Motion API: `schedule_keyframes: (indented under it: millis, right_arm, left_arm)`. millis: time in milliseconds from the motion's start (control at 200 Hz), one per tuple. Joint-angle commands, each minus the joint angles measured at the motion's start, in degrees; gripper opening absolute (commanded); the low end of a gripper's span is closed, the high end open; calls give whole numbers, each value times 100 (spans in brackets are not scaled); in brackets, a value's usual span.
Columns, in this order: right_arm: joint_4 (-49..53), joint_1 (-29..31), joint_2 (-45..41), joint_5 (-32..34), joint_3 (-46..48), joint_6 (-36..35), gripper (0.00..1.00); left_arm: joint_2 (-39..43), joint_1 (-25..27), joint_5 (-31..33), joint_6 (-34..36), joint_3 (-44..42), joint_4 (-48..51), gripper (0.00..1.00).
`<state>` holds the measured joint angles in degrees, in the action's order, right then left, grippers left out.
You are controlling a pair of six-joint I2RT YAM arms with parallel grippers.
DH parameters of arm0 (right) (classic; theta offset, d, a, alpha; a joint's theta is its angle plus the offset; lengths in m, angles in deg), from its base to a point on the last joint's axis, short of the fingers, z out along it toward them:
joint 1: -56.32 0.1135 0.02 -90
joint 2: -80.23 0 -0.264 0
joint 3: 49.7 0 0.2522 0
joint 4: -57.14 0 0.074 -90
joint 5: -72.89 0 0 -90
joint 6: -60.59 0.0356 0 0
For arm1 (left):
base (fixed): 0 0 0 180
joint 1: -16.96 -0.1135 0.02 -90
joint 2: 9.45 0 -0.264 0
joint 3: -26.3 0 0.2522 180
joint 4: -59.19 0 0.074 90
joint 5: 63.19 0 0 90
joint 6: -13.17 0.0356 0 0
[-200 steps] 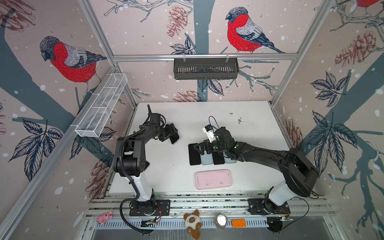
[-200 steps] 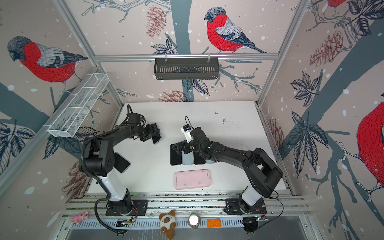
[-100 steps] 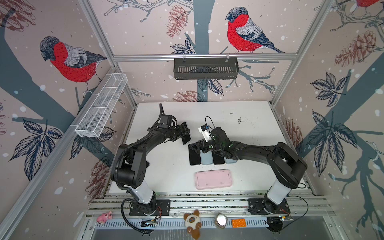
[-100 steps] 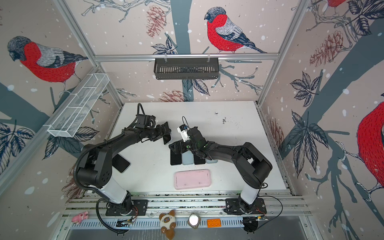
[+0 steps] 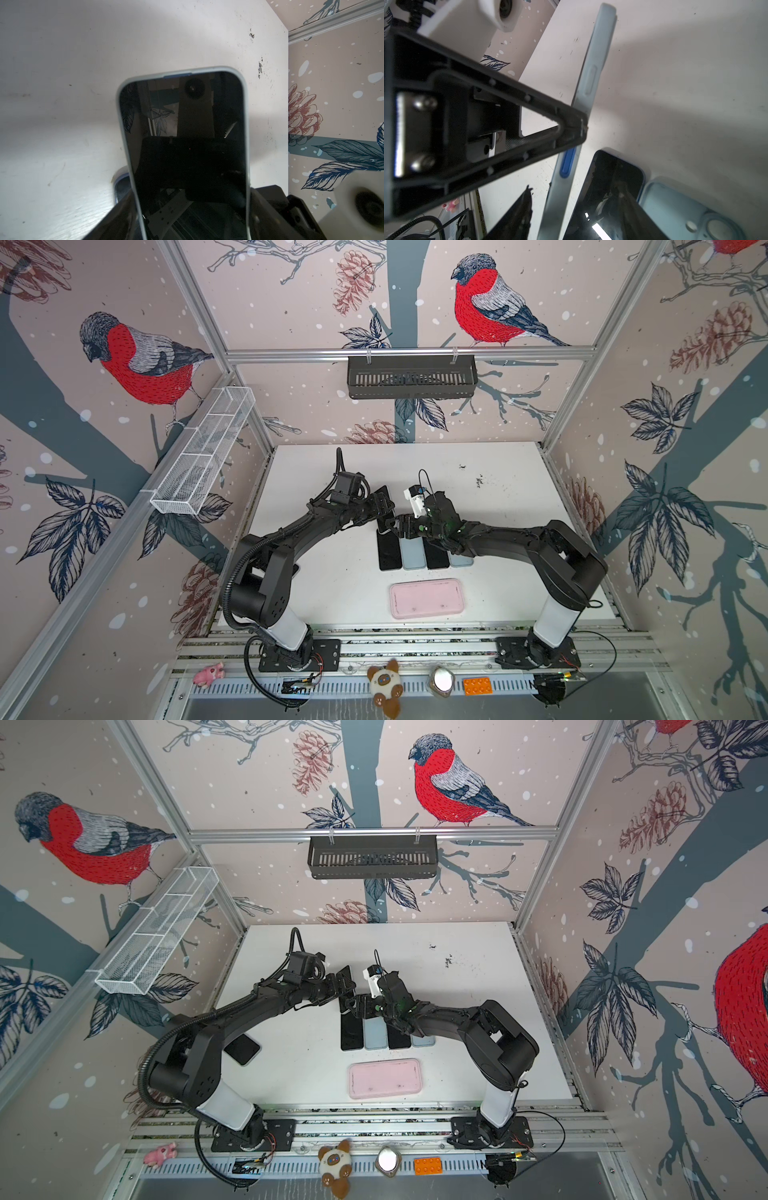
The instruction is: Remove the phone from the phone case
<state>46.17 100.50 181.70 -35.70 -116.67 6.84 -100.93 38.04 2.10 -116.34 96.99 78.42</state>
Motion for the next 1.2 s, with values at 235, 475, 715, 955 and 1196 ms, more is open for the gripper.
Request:
schedule_keyframes:
  millis: [235, 475, 715, 955, 1196]
  right_arm:
    - [-331, -19, -157, 27, 116, 275, 26]
    - [-441, -58, -593, -198, 470, 125, 4]
    - [-113, -380, -1847, -215, 1227, -743, 1]
    - [-885, -1044, -4119, -643, 2723, -2132, 0]
    - [-2875, -1096, -5584, -1055, 4186, -2677, 0]
  left_arm:
    - [316, 331, 390, -219, -192, -528, 54]
    - [837, 561, 619, -319, -495, -870, 71]
    - [2144, 607, 821, 406, -1046, -1155, 99]
    - [3402, 773, 240, 2202, -1417, -1115, 99]
    - [3723, 1080, -742, 3932, -1081, -415, 97]
